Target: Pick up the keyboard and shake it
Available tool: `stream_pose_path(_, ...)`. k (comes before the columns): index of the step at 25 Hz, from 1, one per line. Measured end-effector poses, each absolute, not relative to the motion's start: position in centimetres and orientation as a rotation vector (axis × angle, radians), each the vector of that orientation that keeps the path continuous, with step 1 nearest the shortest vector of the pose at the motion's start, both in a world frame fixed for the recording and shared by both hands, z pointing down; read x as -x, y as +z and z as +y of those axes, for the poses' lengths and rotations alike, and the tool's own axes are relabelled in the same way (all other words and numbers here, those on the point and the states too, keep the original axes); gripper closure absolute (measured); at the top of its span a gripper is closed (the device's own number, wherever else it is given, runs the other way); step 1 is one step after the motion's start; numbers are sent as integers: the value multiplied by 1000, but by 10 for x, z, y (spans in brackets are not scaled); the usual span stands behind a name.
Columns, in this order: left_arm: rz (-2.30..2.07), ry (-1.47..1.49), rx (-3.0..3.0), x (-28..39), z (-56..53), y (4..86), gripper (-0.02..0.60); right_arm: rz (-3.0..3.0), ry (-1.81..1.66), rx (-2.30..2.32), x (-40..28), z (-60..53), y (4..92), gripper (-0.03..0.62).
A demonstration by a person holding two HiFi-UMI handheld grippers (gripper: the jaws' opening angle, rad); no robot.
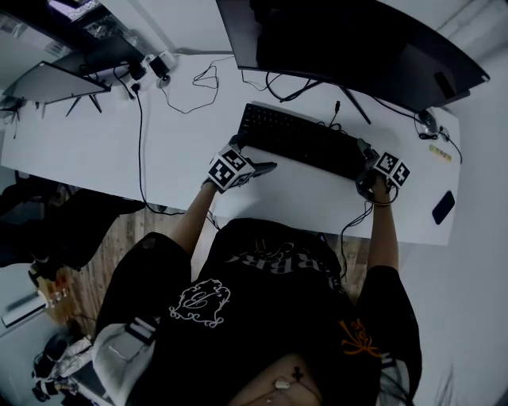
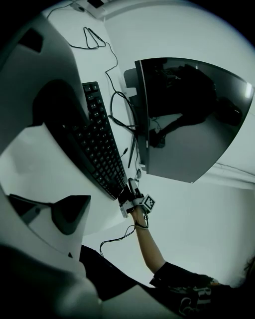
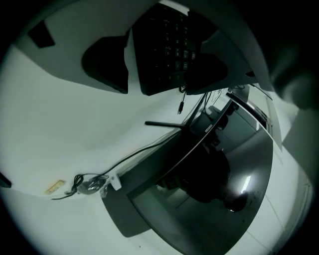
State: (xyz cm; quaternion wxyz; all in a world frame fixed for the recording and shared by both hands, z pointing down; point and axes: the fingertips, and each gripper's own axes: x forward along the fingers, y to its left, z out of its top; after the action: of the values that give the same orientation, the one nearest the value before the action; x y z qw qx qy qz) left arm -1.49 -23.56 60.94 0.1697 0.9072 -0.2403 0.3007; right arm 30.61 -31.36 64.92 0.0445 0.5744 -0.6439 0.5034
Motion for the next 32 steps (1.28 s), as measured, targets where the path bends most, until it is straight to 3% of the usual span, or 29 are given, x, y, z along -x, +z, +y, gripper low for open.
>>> stream_pose_path(14,-665,747,-2622,-25,-206,577,138,-2257,1470,-1705,-281,-271,571,251)
stream_pose_path(32,-683,608,-2593,-59,-60,534,140,-2524,1336,-1480,-210,-85,521,322)
